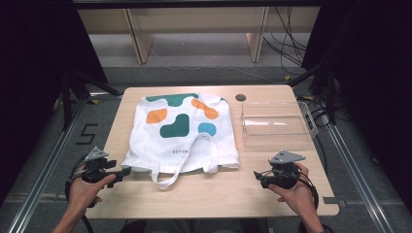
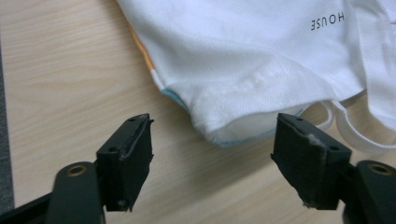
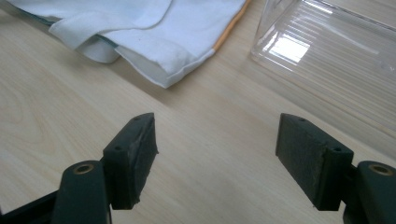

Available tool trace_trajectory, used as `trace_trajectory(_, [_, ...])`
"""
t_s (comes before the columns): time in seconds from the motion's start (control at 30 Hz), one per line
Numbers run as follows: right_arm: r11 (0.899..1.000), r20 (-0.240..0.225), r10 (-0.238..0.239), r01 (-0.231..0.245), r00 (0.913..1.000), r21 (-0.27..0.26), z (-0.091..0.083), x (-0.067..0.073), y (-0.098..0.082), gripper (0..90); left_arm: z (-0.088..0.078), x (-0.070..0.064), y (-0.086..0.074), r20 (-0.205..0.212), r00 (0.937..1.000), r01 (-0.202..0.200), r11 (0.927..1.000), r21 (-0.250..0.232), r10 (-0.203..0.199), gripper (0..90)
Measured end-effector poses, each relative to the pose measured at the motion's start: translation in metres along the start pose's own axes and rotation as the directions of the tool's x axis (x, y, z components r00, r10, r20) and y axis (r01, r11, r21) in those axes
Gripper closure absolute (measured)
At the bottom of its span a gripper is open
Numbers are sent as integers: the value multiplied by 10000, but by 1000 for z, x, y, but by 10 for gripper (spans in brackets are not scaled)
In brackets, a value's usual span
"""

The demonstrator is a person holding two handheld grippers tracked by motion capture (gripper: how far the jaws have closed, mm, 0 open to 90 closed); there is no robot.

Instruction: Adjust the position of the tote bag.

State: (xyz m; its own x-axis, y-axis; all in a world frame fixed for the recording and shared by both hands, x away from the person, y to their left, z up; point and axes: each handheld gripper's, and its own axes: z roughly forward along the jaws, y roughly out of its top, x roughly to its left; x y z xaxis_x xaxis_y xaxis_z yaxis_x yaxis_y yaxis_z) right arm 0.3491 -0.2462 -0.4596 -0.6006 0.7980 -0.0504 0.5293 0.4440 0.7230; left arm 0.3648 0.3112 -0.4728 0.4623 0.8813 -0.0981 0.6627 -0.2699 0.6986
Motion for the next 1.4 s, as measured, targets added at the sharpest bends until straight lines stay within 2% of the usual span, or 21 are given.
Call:
trace_trajectory(0.07, [9998,-79,-101,102,9999,163,1,1,1,302,6,0,3,-11,9999,-140,9998,135,140,349])
trace_trajectory(0.1, [9995,-108,203,-200,9997,244,1,3,2,303,9,1,5,-37,9997,-246,9995,194,247,374])
trace_trajectory(0.13, [9995,-116,-179,182,9998,241,2,1,1,303,12,1,6,-74,9996,-253,9994,252,255,386])
trace_trajectory(0.17, [9995,-116,-179,182,9998,241,2,1,1,303,12,1,6,-74,9996,-253,9994,252,255,408])
trace_trajectory(0.2, [9994,-165,139,-134,9998,322,2,3,2,303,15,2,9,-77,9993,-361,9990,264,363,431])
trace_trajectory(0.23, [9996,-151,2,2,9999,272,3,2,3,303,16,2,10,-41,9988,-477,9985,260,478,463])
trace_trajectory(0.3, [9996,-129,-67,71,9999,272,5,2,3,304,17,1,12,-64,9982,-595,9979,260,597,529])
trace_trajectory(0.33, [9995,-156,-17,22,9999,320,5,3,4,305,19,-3,15,-293,9945,-993,9944,351,1003,582])
trace_trajectory(0.37, [9995,-156,-17,22,9999,320,5,3,4,305,19,-3,15,-293,9945,-993,9944,351,1003,656])
trace_trajectory(0.4, [9992,-120,-284,288,9995,293,7,2,5,312,20,-5,16,-326,9931,-1120,9935,196,1126,699])
trace_trajectory(0.43, [9995,-150,-164,168,9998,273,10,4,6,318,19,-4,16,-252,9917,-1255,9916,319,1263,735])
trace_trajectory(0.47, [9982,-161,-467,473,9988,356,11,3,6,323,18,-3,16,-257,9906,-1335,9901,427,1346,748])
trace_trajectory(0.67, [9953,-272,-823,835,9962,483,27,3,13,352,13,-1,15,75,9896,-1439,9881,540,1437,763])
trace_trajectory(0.8, [9872,-669,-1277,1333,9896,878,52,7,28,403,10,-1,14,90,9877,-1561,9857,631,1558,764])
trace_trajectory(0.87, [9883,-591,-1346,1384,9891,642,60,9,29,407,10,-1,14,153,9877,-1561,9857,635,1554,763])
trace_trajectory(0.9, [9794,-750,-1549,1631,9851,1194,67,13,36,419,10,0,14,149,9875,-1575,9854,645,1568,763])
trace_trajectory(1.07, [9689,-780,-1944,2039,9778,1406,81,19,43,450,9,1,13,136,9883,-1524,9863,625,1518,763])
trace_trajectory(1.13, [9639,-1101,-1990,2148,9738,1571,81,22,44,458,9,1,13,120,9880,-1547,9859,642,1542,763])
trace_trajectory(1.2, [9629,-979,-2147,2274,9718,1455,83,24,45,460,10,0,13,121,9873,-1586,9851,660,1581,763])
trace_trajectory(1.23, [9682,-797,-1998,2092,9766,1369,86,25,45,468,10,1,13,131,9873,-1589,9850,665,1584,763])
trace_trajectory(1.4, [9688,-461,-2097,2140,9767,1255,94,27,56,532,11,1,13,143,9871,-1603,9848,673,1597,762])
